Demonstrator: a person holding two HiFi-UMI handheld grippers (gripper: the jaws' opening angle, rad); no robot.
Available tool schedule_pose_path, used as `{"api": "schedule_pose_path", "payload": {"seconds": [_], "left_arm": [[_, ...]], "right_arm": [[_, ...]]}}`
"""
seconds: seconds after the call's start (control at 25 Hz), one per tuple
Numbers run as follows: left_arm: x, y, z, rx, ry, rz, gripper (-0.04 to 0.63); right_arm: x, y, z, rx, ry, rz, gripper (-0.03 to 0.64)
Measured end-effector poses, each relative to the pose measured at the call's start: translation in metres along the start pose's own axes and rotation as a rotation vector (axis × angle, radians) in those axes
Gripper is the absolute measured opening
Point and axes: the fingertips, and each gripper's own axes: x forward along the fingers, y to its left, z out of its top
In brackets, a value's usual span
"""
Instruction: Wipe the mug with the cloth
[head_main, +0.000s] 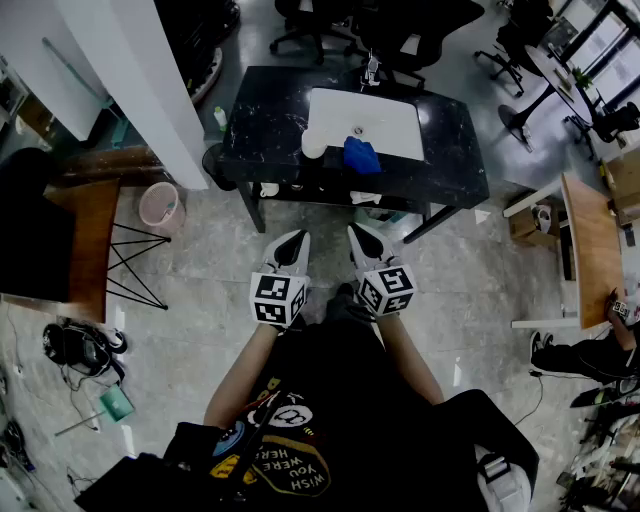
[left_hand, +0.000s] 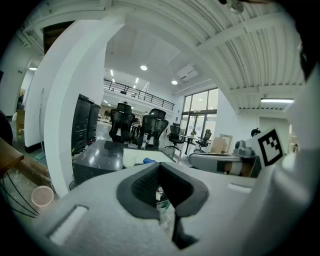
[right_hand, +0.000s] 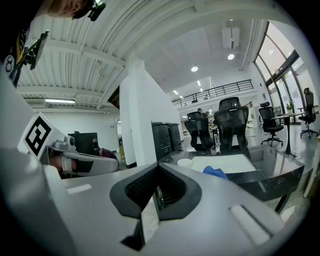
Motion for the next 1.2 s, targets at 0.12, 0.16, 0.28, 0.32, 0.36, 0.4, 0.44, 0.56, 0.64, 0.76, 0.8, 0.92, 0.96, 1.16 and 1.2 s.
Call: {"api": "schedule_pose_path", "payload": {"seconds": [0.12, 0.16, 0.28, 0.32, 0.36, 0.4, 0.44, 0.56, 0.64, 0.76, 0.8, 0.92, 0.96, 1.16, 1.2], "left_arm": [[0.001, -0.001, 0.002, 0.007, 0.002, -0.006, 0.005], [0.001, -0.001, 0.002, 0.008, 0.002, -0.007, 0.005], [0.002, -0.001, 0.004, 0.008, 0.002, -0.009, 0.005], [0.003, 0.000, 0.004, 0.006, 0.001, -0.009, 0.005], [0.004, 0.001, 0.004, 0.005, 0.001, -0.008, 0.005], [0.005, 0.001, 0.003, 0.005, 0.002, -0.009, 0.005], [0.006, 0.001, 0.002, 0.006, 0.005, -0.010, 0.005], [0.010, 0.002, -0.001, 0.002, 0.012, -0.012, 0.005], [0.011, 0.004, -0.002, -0.009, 0.017, -0.009, 0.005], [0.012, 0.005, -0.003, -0.026, 0.018, -0.007, 0.005], [0.013, 0.005, -0.004, -0.030, 0.019, -0.010, 0.005], [0.022, 0.006, -0.010, -0.065, 0.039, -0.040, 0.005], [0.027, 0.008, -0.013, -0.087, 0.051, -0.050, 0.003], [0.062, 0.029, -0.025, -0.099, 0.105, -0.018, 0.003], [0.070, 0.032, -0.025, -0.082, 0.113, -0.009, 0.003]], "right_arm": [[0.001, 0.001, -0.001, 0.003, 0.000, 0.002, 0.000], [0.001, 0.002, -0.001, 0.005, 0.000, 0.002, 0.000], [0.002, 0.001, -0.001, 0.006, 0.002, 0.000, 0.000], [0.002, 0.000, -0.002, 0.005, 0.004, -0.002, 0.000], [0.003, -0.002, -0.002, 0.003, 0.005, -0.004, 0.000], [0.003, -0.003, -0.003, 0.002, 0.006, -0.008, 0.000], [0.003, -0.005, -0.004, 0.000, 0.009, -0.012, 0.000], [0.003, -0.010, -0.007, 0.000, 0.016, -0.023, 0.000], [0.002, -0.014, -0.008, 0.009, 0.015, -0.031, 0.000], [0.002, -0.021, -0.009, 0.020, 0.015, -0.032, 0.002], [0.002, -0.024, -0.010, 0.014, 0.022, -0.034, 0.002], [0.010, -0.038, -0.014, 0.001, 0.046, -0.037, 0.002], [0.015, -0.044, -0.015, 0.000, 0.052, -0.038, 0.003], [0.046, -0.073, -0.027, -0.002, 0.104, -0.043, 0.002], [0.053, -0.077, -0.031, -0.003, 0.118, -0.039, 0.002]]}}
